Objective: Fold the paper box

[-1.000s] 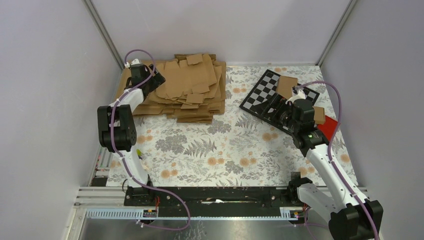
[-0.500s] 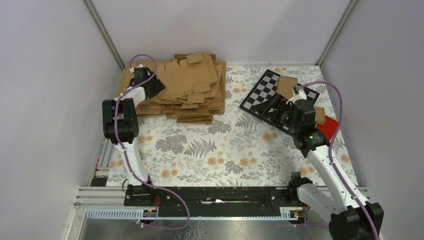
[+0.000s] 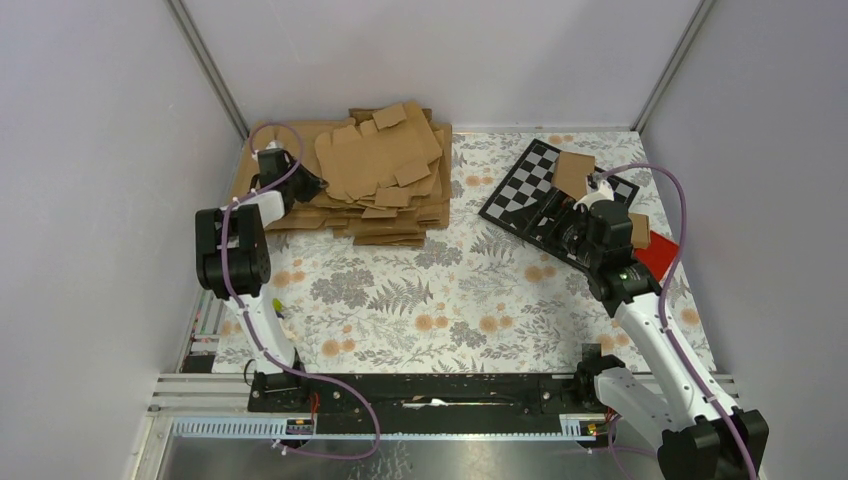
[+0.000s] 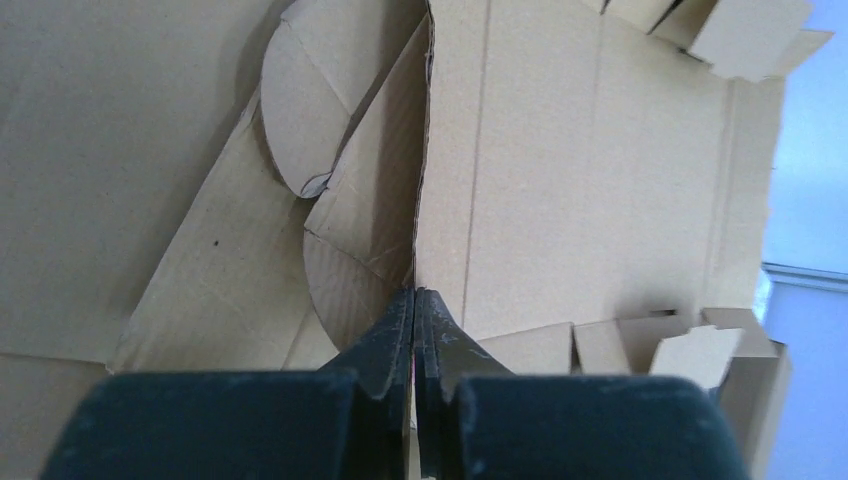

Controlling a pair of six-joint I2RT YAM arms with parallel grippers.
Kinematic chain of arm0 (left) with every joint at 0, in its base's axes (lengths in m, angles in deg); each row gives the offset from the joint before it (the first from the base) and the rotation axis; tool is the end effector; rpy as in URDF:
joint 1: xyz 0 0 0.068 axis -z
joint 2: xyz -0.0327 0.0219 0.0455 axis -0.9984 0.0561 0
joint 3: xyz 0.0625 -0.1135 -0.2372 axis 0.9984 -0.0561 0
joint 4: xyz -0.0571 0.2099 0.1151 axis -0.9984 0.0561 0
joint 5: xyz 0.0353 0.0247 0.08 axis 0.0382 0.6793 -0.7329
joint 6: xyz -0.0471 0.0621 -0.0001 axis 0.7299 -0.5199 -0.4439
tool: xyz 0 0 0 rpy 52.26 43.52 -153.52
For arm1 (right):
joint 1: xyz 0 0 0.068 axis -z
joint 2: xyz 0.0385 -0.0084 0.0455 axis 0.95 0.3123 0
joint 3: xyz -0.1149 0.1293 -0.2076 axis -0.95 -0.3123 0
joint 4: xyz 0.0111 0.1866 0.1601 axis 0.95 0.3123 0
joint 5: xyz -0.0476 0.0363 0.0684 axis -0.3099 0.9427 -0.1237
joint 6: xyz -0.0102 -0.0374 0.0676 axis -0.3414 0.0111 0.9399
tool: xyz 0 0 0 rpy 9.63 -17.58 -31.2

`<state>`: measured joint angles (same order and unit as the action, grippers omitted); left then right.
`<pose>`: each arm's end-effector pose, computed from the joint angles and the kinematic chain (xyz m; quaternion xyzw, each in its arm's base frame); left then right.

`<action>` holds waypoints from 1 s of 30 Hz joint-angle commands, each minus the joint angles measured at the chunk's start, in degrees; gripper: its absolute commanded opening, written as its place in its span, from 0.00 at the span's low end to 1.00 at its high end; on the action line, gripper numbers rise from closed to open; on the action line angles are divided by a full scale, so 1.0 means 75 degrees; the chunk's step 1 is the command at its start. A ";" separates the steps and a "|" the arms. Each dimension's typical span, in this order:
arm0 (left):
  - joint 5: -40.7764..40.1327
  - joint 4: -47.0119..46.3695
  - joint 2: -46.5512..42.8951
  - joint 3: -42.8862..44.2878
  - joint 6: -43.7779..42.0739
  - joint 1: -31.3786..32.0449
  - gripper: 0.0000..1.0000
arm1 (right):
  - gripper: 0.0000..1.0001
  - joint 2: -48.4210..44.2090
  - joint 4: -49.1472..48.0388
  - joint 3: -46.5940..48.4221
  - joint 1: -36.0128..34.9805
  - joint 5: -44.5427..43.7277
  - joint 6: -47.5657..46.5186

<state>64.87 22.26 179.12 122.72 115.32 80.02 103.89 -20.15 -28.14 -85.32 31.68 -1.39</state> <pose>0.4473 0.0351 0.1634 -0.2962 0.8330 -0.2462 0.3972 0.2164 0.0675 0.3040 0.1100 0.7824 0.3509 0.5027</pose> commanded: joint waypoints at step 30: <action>0.2371 0.0727 -0.4962 -0.1766 0.0924 0.2327 0.00 | 1.00 0.0567 0.0135 0.0439 -0.0061 0.1069 0.0153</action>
<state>79.26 22.98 145.98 110.65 125.05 96.65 107.12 -18.49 -26.61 -85.32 38.11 -0.28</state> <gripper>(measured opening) 0.010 0.993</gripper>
